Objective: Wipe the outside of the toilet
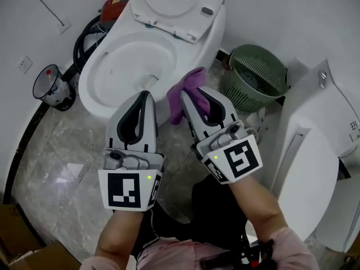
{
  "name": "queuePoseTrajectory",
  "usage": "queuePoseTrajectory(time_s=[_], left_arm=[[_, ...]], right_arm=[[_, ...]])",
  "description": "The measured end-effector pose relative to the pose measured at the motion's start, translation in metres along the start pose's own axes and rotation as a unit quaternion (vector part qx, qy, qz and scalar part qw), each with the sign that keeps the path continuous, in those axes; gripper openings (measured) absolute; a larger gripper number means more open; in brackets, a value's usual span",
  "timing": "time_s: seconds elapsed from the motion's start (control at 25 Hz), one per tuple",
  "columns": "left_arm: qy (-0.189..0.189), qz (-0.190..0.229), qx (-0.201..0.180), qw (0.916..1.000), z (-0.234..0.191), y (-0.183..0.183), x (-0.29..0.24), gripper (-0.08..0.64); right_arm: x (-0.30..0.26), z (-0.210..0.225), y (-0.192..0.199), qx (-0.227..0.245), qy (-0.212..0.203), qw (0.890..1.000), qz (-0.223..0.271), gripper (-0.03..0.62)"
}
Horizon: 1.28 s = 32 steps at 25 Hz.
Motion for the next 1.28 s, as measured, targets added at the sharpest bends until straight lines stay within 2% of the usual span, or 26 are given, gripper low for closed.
queuePoseTrajectory(time_s=[0.12, 0.28, 0.44, 1.28], left_arm=[[-0.001, -0.007, 0.011, 0.9999, 0.004, 0.008, -0.011, 0.009], [0.004, -0.005, -0.006, 1.0, 0.009, 0.009, -0.022, 0.009], [0.012, -0.012, 0.004, 0.9998, 0.016, 0.012, -0.027, 0.009], [0.016, -0.007, -0.001, 0.9998, 0.022, 0.01, -0.031, 0.008]], right_arm=[[0.002, 0.009, 0.002, 0.017, 0.016, 1.0, -0.003, 0.06], [0.002, 0.021, 0.009, 0.027, 0.029, 0.999, -0.013, 0.06], [0.001, 0.03, 0.016, 0.029, 0.043, 0.998, -0.025, 0.055], [-0.001, 0.023, 0.013, 0.038, 0.04, 0.998, -0.019, 0.055]])
Point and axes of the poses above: the fingertips, and each gripper's own axes: x backward along the fingers, z to its right, y out of its underside, the point moved 5 cm from there along x, backward along the fingers, and after that the axes turned 4 degrees about y, right-handed, at the moved point
